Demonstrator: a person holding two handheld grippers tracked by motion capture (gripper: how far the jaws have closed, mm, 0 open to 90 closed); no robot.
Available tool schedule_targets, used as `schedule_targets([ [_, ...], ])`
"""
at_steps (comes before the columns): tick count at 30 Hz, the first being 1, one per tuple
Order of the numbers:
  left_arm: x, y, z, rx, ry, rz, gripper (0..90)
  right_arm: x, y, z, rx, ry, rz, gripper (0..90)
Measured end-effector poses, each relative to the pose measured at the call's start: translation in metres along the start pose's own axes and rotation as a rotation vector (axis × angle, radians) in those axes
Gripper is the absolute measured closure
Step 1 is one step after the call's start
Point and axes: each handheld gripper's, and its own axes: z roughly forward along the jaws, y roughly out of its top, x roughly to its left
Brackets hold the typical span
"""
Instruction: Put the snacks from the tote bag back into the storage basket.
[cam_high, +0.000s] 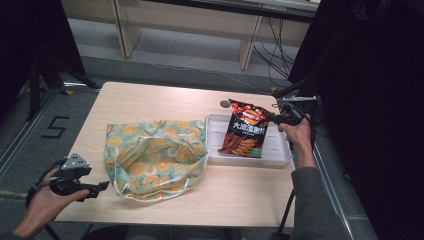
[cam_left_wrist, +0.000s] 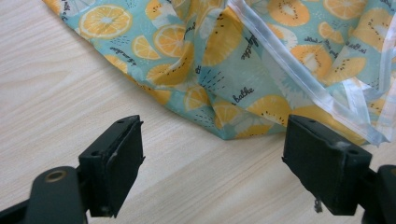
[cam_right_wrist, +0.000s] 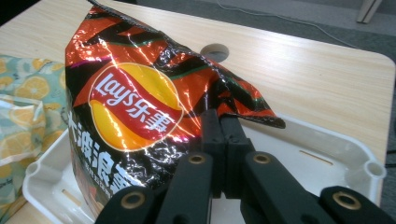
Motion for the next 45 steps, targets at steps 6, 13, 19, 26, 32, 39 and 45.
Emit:
schedule_targets([
  [6, 0.000, 0.000, 0.000, -0.002, -0.003, 0.002, 19.4, 0.013, 0.006, 0.018, -0.010, 0.022, -0.028, 90.0],
  [13, 0.001, 0.000, -0.001, -0.004, -0.012, 0.007, 19.4, 0.029, 0.012, 0.036, 0.041, -0.031, 0.010, 84.9],
  [19, 0.001, 0.000, -0.001, -0.004, -0.012, 0.007, 19.4, 0.030, 0.013, 0.050, 0.027, -0.050, -0.015, 77.0],
  [26, 0.002, -0.001, -0.002, -0.010, -0.009, -0.008, 19.4, 0.035, 0.011, 0.050, 0.045, -0.104, 0.078, 65.3],
  [32, 0.003, -0.001, -0.004, -0.020, 0.002, -0.012, 19.4, 0.044, 0.010, 0.043, 0.006, -0.090, 0.123, 58.0],
  [39, 0.002, -0.001, -0.006, -0.032, 0.002, -0.019, 19.4, 0.061, 0.007, 0.033, -0.071, -0.047, 0.064, 50.0],
  [45, -0.002, 0.001, -0.008, -0.047, -0.003, -0.022, 19.4, 0.078, 0.000, 0.020, -0.115, -0.005, 0.039, 46.4],
])
